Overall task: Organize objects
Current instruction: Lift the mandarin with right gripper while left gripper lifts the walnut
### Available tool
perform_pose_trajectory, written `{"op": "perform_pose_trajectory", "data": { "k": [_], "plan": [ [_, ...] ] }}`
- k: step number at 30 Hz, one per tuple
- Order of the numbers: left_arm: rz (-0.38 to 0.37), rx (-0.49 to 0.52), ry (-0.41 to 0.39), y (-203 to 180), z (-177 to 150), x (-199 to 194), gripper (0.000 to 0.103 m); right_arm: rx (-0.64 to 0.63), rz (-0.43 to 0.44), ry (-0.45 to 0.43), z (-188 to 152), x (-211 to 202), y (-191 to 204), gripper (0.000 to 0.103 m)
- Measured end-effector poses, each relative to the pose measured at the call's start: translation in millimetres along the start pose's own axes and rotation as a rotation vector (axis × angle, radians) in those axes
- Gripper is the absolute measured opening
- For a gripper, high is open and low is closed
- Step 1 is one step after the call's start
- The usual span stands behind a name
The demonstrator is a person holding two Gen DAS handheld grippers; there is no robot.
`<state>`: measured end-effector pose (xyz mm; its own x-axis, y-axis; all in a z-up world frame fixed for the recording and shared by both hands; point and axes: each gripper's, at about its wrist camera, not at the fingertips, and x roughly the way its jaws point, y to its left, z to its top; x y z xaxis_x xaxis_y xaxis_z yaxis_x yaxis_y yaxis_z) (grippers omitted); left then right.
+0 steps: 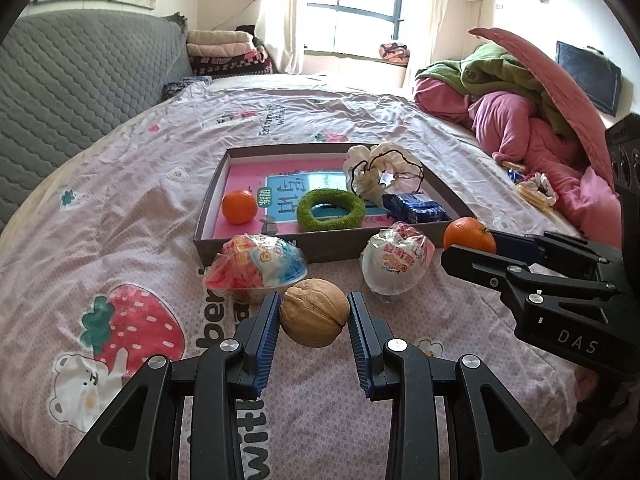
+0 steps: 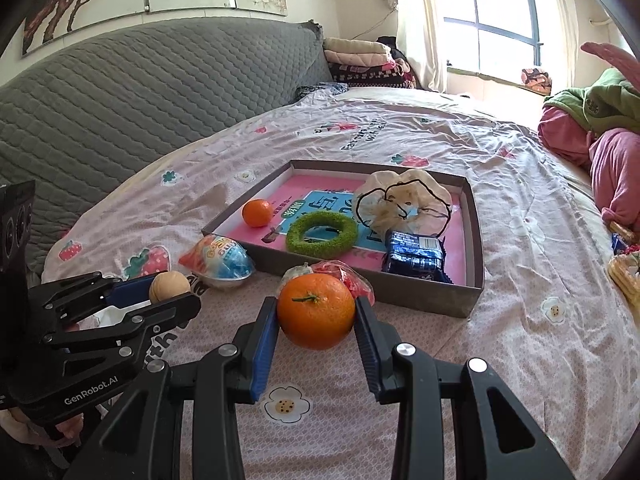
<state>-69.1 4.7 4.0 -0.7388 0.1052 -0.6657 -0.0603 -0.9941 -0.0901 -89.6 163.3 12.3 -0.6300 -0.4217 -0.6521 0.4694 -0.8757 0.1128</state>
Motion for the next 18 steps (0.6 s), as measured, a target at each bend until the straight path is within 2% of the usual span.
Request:
{"op": "perform_pose_trajectory", "data": {
  "k": [18],
  "plan": [
    [0.005,0.009,-0.048,3,15,3,0.034,0.033,-0.007,-0.039,3,0,-4,0.038]
  ]
}}
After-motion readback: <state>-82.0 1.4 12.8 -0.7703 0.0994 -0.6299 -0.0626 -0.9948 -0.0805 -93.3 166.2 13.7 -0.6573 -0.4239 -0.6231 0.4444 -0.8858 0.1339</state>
